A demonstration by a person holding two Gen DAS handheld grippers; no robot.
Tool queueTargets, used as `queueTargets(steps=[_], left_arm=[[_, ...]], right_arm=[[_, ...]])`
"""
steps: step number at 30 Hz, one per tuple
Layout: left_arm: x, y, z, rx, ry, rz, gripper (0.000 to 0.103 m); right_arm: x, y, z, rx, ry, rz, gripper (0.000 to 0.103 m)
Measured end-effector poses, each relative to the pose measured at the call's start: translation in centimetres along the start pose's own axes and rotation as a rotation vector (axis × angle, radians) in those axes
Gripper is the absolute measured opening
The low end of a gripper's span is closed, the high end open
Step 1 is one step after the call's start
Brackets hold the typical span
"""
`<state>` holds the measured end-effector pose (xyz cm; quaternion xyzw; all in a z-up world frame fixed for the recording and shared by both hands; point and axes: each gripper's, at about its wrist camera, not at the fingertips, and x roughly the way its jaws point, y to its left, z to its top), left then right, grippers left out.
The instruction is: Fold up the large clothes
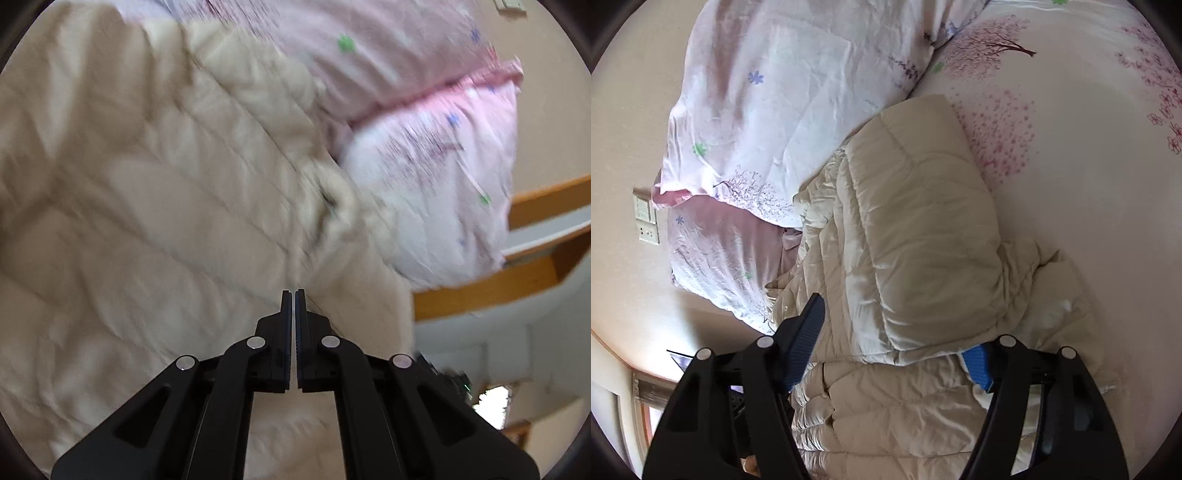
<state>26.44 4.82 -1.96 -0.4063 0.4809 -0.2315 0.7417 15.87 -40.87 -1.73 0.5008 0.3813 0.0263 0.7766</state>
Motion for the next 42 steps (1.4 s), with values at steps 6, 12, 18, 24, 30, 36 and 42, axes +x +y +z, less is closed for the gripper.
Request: queueTargets(steps=[6, 12, 18, 24, 30, 36, 42], left_arm=[[3.5, -1.8, -0.8, -0.003, 0.046, 0.015, 0.002], [4.3, -1.0, 0.7, -0.121, 0.000, 0.028, 0.021], [2.2, -2.2, 1.0, -0.004, -0.093, -0.016, 0.083], [4.4, -2.7, 1.8, 0.006, -0.064, 0.037, 0.069], [4.4, -2.3, 2.6, -0.032, -0.097, -0.014, 0.006], [-2.2, -2.3, 2.5, 0.064, -0.222, -0.020, 0.005], [-2.8, 0.8, 1.2, 0.064, -0.177, 0.119, 0.005]], right_arm=[[0.1, 0.3, -0.1, -0.007, -0.005, 0.004, 0.069], [-0.3, 0.3, 0.0, -0.021, -0.005, 0.009, 0.069], [0.1, 0.5, -0.1, -0.056, 0.010, 0.004, 0.069], [0.2, 0.6, 0.0, -0.057, -0.001, -0.005, 0.069], [-0.2, 0.4, 0.0, -0.045, -0.018, -0.005, 0.069], [0.0, 0.7, -0.2, -0.053, -0.035, -0.011, 0.060], [0.3, 2.3, -1.7, -0.201, -0.147, -0.246, 0.009]])
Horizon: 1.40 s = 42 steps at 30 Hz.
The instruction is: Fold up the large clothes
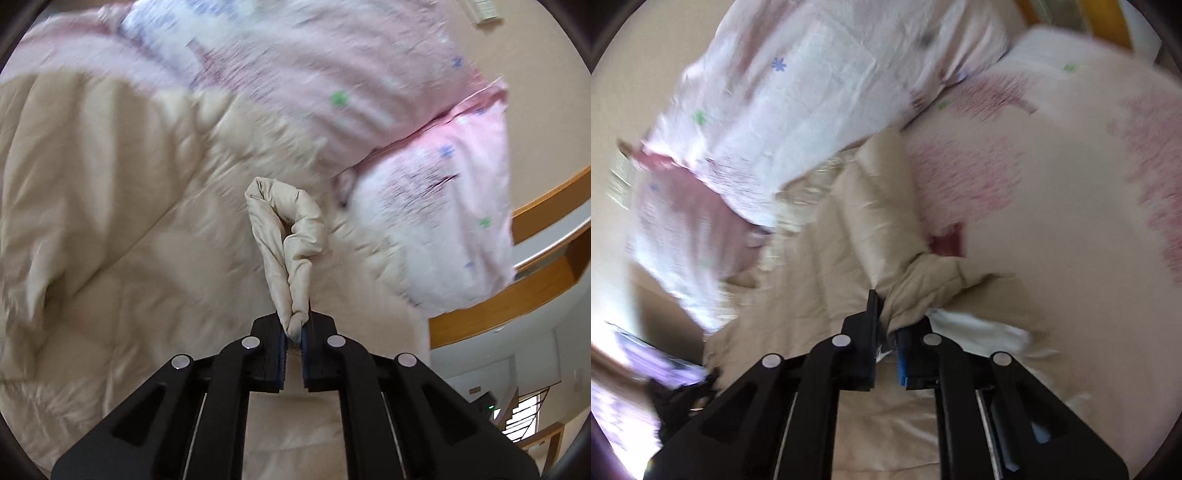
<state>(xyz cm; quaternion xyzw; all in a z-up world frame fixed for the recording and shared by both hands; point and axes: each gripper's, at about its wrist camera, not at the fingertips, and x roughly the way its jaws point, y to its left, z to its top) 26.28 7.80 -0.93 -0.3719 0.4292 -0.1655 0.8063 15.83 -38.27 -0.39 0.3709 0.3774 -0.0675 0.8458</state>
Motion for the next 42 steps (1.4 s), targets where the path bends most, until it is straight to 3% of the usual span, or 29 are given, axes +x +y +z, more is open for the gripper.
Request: queueTargets(steps=[2, 5, 6, 9, 11, 12, 13, 14, 15, 18, 19, 22, 24, 28, 33, 38, 42], left_arm=[[0.4, 0.8, -0.5, -0.005, 0.016, 0.030, 0.005], [0.8, 1.4, -0.7, 0.016, 0.016, 0.080, 0.005], [0.9, 1.3, -0.6, 0.026, 0.025, 0.079, 0.005], [1.0, 0.9, -0.6, 0.050, 0.052, 0.069, 0.011], [0.5, 0.6, -0.7, 0.066, 0.056, 0.066, 0.025], [-0.1, 0.6, -0.7, 0.073, 0.058, 0.061, 0.033], [-0.9, 0.6, -0.8, 0.082, 0.052, 0.060, 0.049], [-1.6, 0.6, -0.9, 0.091, 0.041, 0.062, 0.058], [-2.6, 0.6, -0.9, 0.102, 0.025, 0.063, 0.058], [-6.1, 1.4, -1.3, 0.128, 0.001, 0.036, 0.060], [-7.4, 1.7, -1.5, 0.135, -0.011, 0.034, 0.060], [-11.2, 3.4, -2.3, 0.142, -0.049, 0.064, 0.060], [-13.9, 5.5, -3.0, 0.119, -0.077, 0.088, 0.060], [-18.7, 9.5, -4.3, 0.035, -0.135, 0.144, 0.060], [-22.9, 13.7, -5.3, -0.074, -0.213, 0.211, 0.060], [-24.4, 17.5, -5.5, -0.227, -0.248, 0.229, 0.060], [-24.9, 19.6, -5.8, -0.365, -0.292, 0.192, 0.060]], right_arm=[[0.3, 0.8, -0.8, -0.077, 0.006, -0.094, 0.009], [1.0, 1.8, -1.7, -0.181, 0.040, -0.219, 0.018], [0.7, 1.9, -1.7, -0.193, 0.022, -0.252, 0.024], [-1.0, 1.9, -1.0, -0.199, -0.082, -0.386, 0.029], [-1.7, 1.3, -0.6, -0.179, -0.060, -0.415, 0.036], [-2.1, 1.3, -0.6, -0.174, -0.045, -0.430, 0.051], [-3.0, 1.4, -0.8, -0.175, -0.049, -0.448, 0.057], [-3.7, 1.7, -1.1, -0.191, -0.067, -0.460, 0.060], [-4.5, 2.5, -1.5, -0.219, -0.093, -0.475, 0.060], [-6.5, 6.3, -2.7, -0.338, -0.172, -0.400, 0.060], [-6.3, 8.2, -3.2, -0.396, -0.162, -0.312, 0.060], [-2.6, 14.1, -5.4, -0.573, 0.019, -0.080, 0.058], [0.2, 17.0, -7.1, -0.657, 0.103, -0.025, 0.054], [7.0, 22.8, -11.4, -0.838, 0.200, -0.046, 0.049], [13.0, 24.4, -13.8, -0.890, 0.280, -0.180, 0.053], [10.5, 22.8, -12.5, -0.767, 0.291, -0.064, 0.065], [7.7, 21.6, -12.0, -0.709, 0.297, -0.004, 0.066]])
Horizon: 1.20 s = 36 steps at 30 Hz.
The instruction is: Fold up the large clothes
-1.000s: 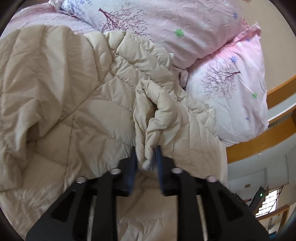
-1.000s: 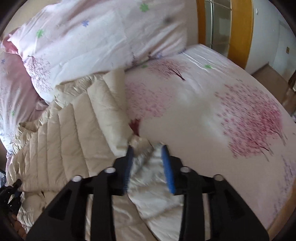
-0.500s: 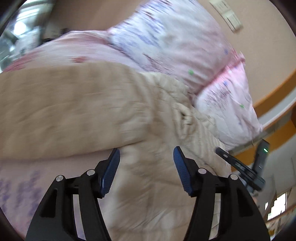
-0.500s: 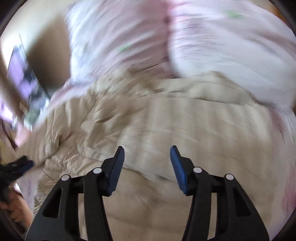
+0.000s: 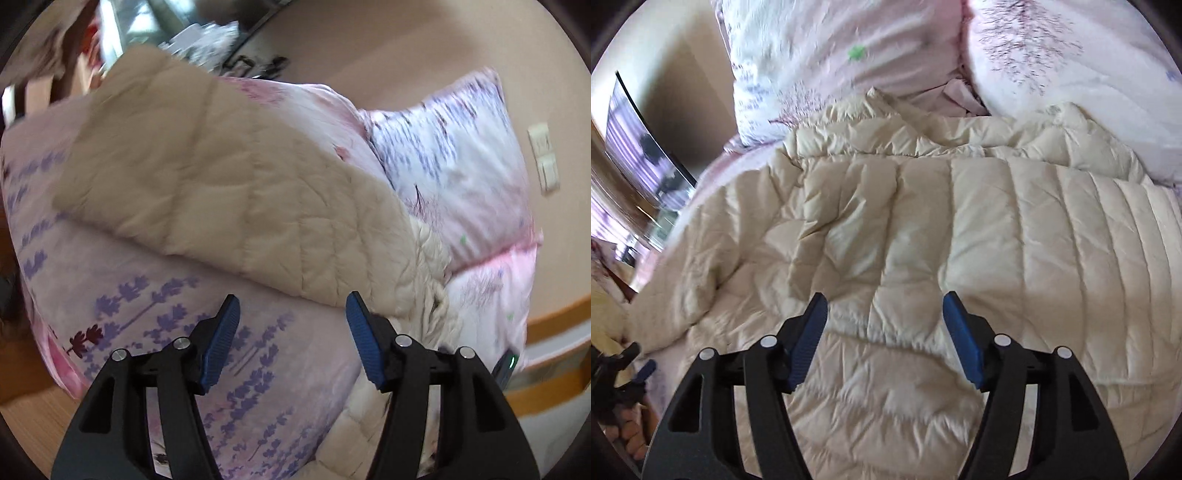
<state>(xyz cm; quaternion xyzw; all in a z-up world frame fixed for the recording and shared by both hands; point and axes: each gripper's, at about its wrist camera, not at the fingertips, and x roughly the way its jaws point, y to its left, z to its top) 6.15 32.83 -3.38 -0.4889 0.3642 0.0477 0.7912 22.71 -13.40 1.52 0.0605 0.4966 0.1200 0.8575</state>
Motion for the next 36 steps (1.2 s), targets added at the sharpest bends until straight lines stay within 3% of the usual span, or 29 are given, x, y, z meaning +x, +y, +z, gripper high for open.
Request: queueTargets(steps=[9, 12, 14, 16, 20, 23, 28, 31, 34, 36], left_arm=[[-0.2, 2.8, 2.7, -0.204, -0.121, -0.001, 0.057], [0.1, 3.9, 3.6, -0.249, -0.140, -0.002, 0.034], [0.5, 4.8, 4.3, -0.268, -0.138, -0.004, 0.007], [0.3, 5.0, 5.1, -0.263, -0.162, -0.010, 0.003], [-1.8, 2.9, 7.3, -0.171, -0.262, -0.016, 0.001], [-3.3, -1.0, 9.2, -0.062, -0.326, -0.044, 0.001], [-4.2, -10.8, 10.1, 0.170, -0.380, -0.142, 0.001], [-3.5, -17.2, 8.2, 0.319, -0.355, -0.254, 0.001], [-1.2, -22.7, 4.7, 0.458, -0.272, -0.344, 0.001], [1.6, -26.0, 0.9, 0.551, -0.172, -0.400, 0.001]], right_arm=[[-2.2, 0.9, -2.1, 0.004, 0.000, 0.080, 0.066], [-2.4, 0.7, -2.2, -0.001, 0.002, 0.088, 0.066], [-2.5, 0.5, -2.3, -0.001, 0.002, 0.090, 0.066], [-2.9, 0.0, -2.5, -0.001, -0.003, 0.087, 0.066], [-4.1, -1.2, -2.7, 0.004, -0.028, 0.083, 0.068], [-5.3, -2.2, -2.7, 0.012, -0.062, 0.078, 0.068], [-7.3, -4.2, -2.6, 0.036, -0.111, 0.068, 0.069], [-8.3, -5.8, -2.7, 0.064, -0.140, 0.059, 0.069], [-8.8, -7.7, -2.9, 0.106, -0.158, 0.042, 0.069], [-8.9, -8.9, -3.1, 0.135, -0.161, 0.032, 0.069]])
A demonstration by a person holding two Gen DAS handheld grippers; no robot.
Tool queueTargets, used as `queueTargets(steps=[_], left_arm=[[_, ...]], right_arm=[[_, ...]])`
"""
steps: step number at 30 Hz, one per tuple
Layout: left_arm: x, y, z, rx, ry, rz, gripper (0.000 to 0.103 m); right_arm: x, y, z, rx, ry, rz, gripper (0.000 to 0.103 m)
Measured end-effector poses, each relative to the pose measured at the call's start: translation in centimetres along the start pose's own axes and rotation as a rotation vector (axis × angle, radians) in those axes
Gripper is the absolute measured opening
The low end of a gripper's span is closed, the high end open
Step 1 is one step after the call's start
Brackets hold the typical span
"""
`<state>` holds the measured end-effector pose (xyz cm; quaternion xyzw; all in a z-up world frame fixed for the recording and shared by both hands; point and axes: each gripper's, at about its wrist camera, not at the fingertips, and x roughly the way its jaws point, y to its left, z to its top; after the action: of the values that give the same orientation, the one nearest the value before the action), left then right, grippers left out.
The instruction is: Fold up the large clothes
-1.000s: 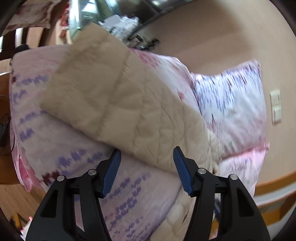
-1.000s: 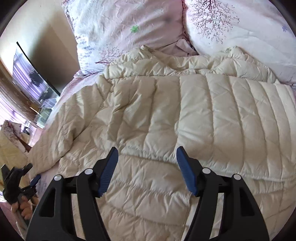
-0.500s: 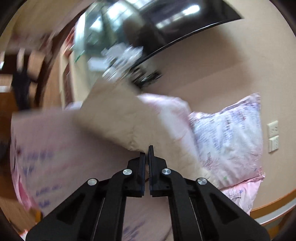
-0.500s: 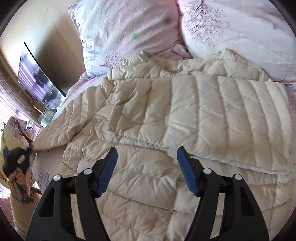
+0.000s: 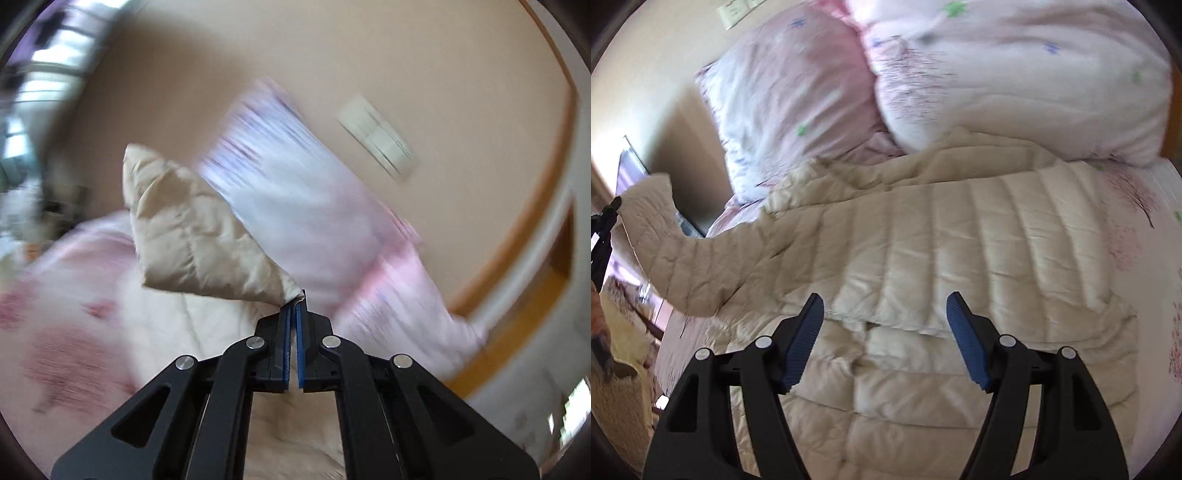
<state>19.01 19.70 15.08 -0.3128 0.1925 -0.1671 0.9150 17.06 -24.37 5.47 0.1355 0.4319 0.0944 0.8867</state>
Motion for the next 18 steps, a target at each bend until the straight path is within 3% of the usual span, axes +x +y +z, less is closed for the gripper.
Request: queueTargets(steps=[3, 9, 12, 15, 16, 17, 18], left_arm=[[4.7, -3.4, -3.9, 0.049, 0.126, -0.079, 0.001], [12.6, -7.5, -12.7, 0.118, 0.391, -0.126, 0.001], [15.3, -8.7, -16.4, 0.185, 0.510, -0.120, 0.001], [16.3, -10.1, -18.8, 0.275, 0.589, -0.098, 0.008], [16.3, -10.2, -19.0, 0.284, 0.601, -0.107, 0.031], [15.8, -10.2, -18.8, 0.284, 0.597, -0.124, 0.065], [15.2, -10.3, -18.6, 0.283, 0.575, -0.132, 0.075]], right_arm=[[0.0, -2.0, 0.0, 0.048, 0.001, -0.017, 0.069], [0.0, -5.2, -0.2, 0.120, -0.006, -0.046, 0.069], [0.0, -6.3, -0.2, 0.150, -0.004, -0.050, 0.069], [0.2, -7.1, -0.1, 0.177, 0.002, -0.039, 0.069], [0.2, -7.4, -0.2, 0.187, 0.005, -0.035, 0.069], [0.1, -7.4, -0.2, 0.191, 0.006, -0.031, 0.069], [0.1, -7.4, -0.2, 0.191, 0.007, -0.024, 0.069]])
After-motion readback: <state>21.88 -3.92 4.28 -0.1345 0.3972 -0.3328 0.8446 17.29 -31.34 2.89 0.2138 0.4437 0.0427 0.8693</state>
